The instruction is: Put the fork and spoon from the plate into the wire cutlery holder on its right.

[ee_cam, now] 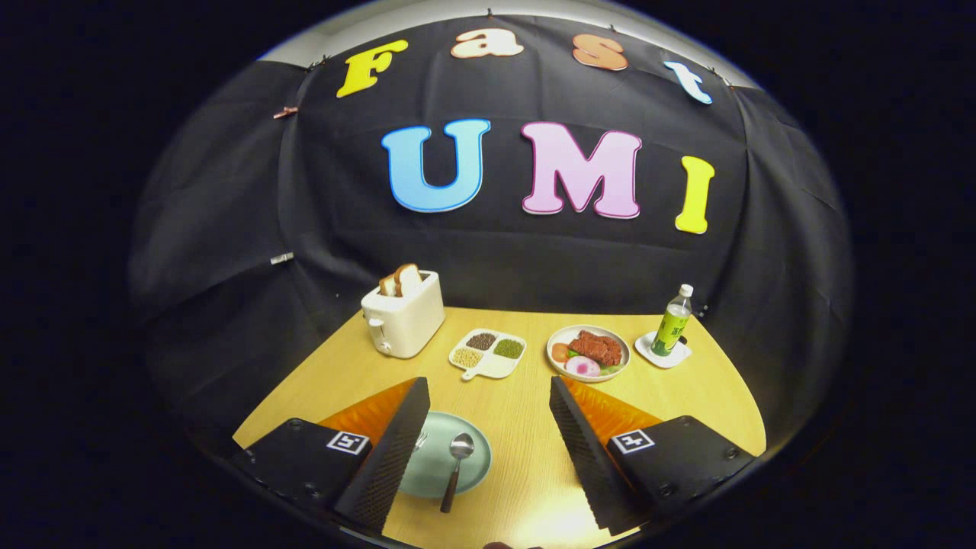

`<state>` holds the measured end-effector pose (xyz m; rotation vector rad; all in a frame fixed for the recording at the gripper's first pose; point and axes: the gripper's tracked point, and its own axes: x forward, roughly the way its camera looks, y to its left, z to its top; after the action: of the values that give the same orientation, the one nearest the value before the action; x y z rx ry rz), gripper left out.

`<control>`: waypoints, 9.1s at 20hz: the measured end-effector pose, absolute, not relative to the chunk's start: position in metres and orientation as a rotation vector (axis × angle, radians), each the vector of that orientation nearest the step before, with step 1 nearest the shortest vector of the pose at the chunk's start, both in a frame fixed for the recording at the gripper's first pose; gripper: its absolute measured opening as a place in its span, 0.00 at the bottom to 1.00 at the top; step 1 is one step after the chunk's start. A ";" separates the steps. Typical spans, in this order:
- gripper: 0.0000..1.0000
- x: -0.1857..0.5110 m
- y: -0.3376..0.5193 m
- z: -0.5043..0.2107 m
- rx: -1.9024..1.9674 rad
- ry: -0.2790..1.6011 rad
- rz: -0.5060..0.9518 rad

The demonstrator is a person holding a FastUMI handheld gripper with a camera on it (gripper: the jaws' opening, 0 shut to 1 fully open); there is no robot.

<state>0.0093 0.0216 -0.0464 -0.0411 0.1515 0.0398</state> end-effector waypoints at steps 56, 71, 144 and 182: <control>0.06 0.018 -0.040 -0.187 -0.083 0.982 0.356; 0.06 -0.010 -0.181 -0.219 -0.243 1.299 0.328; 0.24 0.085 0.132 -0.314 0.030 1.068 0.044; 0.05 -0.024 -0.155 -0.161 -0.175 1.352 0.234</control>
<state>-0.0240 -0.1552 -0.1608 -0.1747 1.3516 0.2339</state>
